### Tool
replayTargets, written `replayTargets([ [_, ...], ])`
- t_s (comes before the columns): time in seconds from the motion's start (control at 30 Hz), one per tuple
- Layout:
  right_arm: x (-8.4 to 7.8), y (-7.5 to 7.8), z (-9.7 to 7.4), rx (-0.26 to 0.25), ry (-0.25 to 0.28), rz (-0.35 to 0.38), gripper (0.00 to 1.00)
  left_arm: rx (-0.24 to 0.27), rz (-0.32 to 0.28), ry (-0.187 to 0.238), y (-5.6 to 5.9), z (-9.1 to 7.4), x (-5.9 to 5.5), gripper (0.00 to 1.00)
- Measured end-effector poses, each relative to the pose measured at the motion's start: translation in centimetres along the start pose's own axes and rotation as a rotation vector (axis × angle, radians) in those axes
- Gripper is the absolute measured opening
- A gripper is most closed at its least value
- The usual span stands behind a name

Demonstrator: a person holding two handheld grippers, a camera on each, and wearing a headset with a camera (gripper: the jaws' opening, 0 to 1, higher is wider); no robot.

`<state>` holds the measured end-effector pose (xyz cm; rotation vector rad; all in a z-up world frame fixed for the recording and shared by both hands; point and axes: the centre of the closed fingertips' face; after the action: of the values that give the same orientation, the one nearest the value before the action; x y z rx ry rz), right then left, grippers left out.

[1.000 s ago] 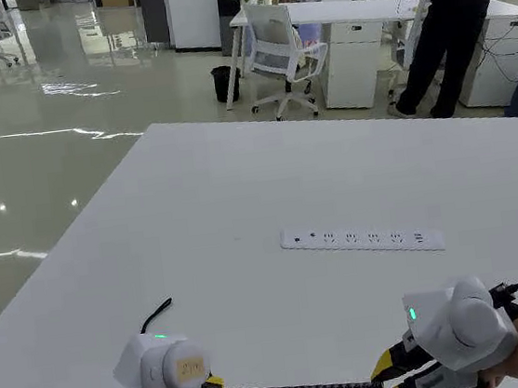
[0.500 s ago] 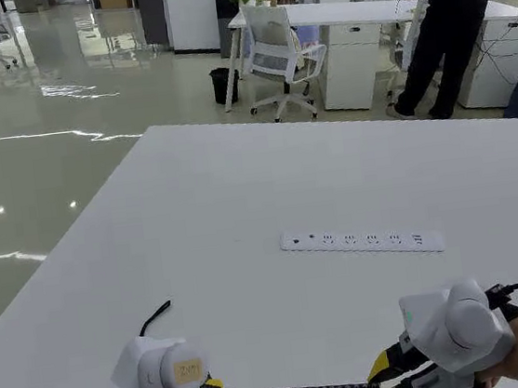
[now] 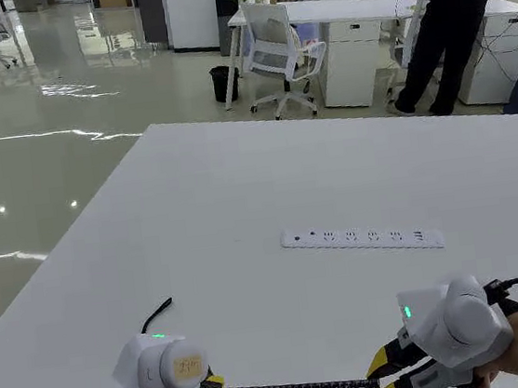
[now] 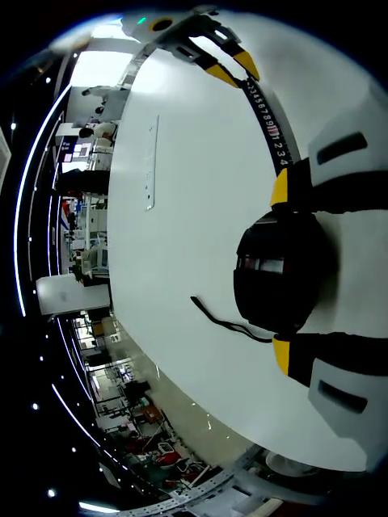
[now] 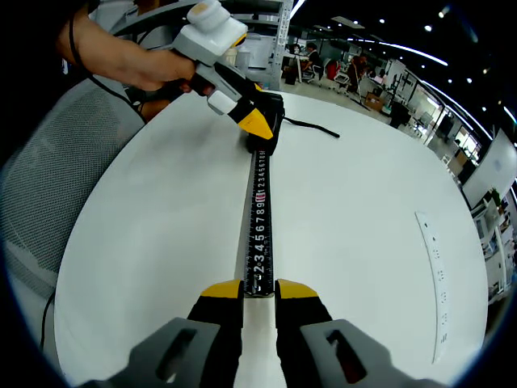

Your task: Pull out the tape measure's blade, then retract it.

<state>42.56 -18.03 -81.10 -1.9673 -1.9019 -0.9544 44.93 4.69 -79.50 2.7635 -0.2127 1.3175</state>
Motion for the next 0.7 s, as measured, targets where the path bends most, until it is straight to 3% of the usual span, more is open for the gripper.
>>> replayTargets([
  [0.27,0.01,0.07,0.13,-0.004,0.005,0.002,0.14,0.006,-0.015,0.003,0.04,0.01,0.04,0.56],
  [0.7,0.23,0.27,0.2,-0.012,0.016,0.009,0.14,0.007,-0.098,0.0,-0.13,0.27,-0.04,0.6],
])
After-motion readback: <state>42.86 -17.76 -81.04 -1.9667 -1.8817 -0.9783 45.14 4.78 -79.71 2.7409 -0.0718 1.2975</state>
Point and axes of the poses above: the centre of the closed fingertips' face, and the gripper's own axes: z roughly forward along the fingers, y roughly to its right, x roughly out of its top, and after that the axes turned 11 degrees about -x, right-handed
